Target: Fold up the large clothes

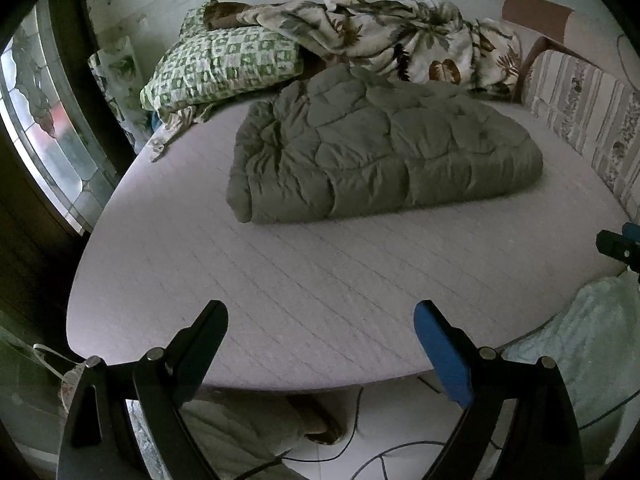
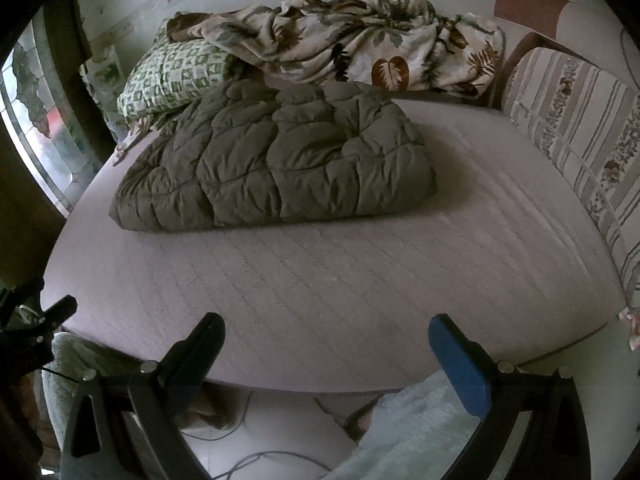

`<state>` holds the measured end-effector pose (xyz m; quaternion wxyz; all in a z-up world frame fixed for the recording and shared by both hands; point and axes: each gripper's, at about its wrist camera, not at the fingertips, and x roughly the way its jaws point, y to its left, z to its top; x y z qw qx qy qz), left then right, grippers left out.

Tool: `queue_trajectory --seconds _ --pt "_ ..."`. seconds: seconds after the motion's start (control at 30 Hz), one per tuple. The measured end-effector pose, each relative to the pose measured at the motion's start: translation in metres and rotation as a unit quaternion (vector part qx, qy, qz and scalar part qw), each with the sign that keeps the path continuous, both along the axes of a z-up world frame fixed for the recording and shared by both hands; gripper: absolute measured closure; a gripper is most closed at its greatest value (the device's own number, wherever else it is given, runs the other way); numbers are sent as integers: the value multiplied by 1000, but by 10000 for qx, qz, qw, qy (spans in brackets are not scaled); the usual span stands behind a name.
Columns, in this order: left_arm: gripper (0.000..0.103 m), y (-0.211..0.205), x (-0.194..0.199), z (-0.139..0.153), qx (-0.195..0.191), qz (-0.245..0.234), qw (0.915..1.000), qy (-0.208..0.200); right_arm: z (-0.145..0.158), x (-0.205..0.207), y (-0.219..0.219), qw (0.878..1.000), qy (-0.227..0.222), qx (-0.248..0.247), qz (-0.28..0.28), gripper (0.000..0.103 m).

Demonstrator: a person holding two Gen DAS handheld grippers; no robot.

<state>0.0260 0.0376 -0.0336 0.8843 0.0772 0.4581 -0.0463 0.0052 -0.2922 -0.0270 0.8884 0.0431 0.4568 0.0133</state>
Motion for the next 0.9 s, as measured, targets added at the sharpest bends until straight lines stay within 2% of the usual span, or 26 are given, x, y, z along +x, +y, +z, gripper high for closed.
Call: queue_trajectory --seconds 0.43,0.9 --pt "9 -4 -12 6 -89 -21 10000 15 17 -24 6 9995 -166 -225 146 0" --pt "9 -10 -13 5 -100 -43 9999 63 16 -28 2 9997 -124 -207 90 0"
